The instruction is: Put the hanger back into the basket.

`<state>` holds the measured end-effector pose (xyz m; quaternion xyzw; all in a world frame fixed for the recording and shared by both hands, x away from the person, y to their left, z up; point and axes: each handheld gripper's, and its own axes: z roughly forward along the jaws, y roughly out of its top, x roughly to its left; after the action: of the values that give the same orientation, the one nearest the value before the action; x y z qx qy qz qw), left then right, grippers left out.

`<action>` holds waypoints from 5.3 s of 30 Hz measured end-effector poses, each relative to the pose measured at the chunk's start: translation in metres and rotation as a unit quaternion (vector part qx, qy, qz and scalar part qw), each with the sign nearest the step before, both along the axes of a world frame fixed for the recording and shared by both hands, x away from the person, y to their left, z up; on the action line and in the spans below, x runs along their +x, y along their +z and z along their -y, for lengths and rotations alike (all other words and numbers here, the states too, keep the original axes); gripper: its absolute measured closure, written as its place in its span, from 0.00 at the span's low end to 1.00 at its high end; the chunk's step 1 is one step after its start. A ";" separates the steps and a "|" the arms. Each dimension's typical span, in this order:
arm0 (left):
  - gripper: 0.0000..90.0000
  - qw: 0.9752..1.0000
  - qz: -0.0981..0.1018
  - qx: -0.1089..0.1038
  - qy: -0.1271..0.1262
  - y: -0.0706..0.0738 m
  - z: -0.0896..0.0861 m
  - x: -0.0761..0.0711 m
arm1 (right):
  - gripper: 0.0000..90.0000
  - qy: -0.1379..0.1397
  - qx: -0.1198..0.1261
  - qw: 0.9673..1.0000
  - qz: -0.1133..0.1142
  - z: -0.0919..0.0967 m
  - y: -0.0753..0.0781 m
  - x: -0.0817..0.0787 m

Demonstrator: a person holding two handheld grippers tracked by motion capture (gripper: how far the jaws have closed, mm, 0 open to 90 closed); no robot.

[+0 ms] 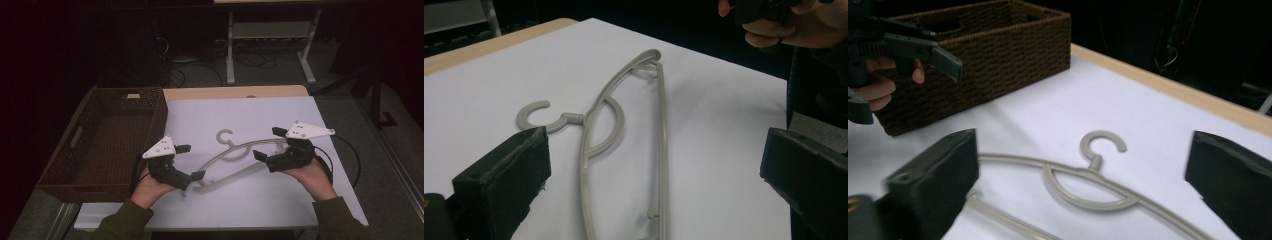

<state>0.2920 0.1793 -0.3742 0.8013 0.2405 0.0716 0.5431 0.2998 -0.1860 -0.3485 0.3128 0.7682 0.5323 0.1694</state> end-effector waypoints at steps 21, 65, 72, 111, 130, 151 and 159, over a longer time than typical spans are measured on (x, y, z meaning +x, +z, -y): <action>0.00 1.000 -0.017 0.018 -0.001 -0.019 0.004 0.006 | 0.60 0.014 -0.068 0.995 -0.077 -0.031 -0.042 0.020; 0.00 0.999 -0.025 0.025 -0.006 -0.022 0.004 0.009 | 0.99 0.001 -0.172 0.973 -0.155 -0.024 -0.078 0.030; 0.00 0.999 -0.027 0.026 -0.005 -0.023 0.005 0.009 | 0.99 0.001 -0.185 0.970 -0.159 -0.026 -0.081 0.029; 0.29 0.982 -0.037 0.185 -0.004 -0.054 0.058 0.072 | 1.00 0.000 -0.192 0.967 -0.166 -0.027 -0.085 0.029; 0.67 0.972 -0.037 0.233 -0.001 -0.065 0.081 0.081 | 1.00 0.000 -0.192 0.967 -0.165 -0.027 -0.085 0.029; 0.90 0.970 -0.069 0.232 0.004 -0.062 0.080 0.082 | 1.00 -0.002 -0.192 0.968 -0.163 -0.027 -0.084 0.028; 0.91 0.970 -0.073 0.229 0.022 -0.060 0.081 0.081 | 0.99 -0.004 -0.191 0.968 -0.163 -0.026 -0.082 0.028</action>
<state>0.3735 0.0982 -0.4337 0.9019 0.2744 0.0774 0.3244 0.3273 -0.1595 -0.4309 0.3599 0.8716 0.3173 0.1007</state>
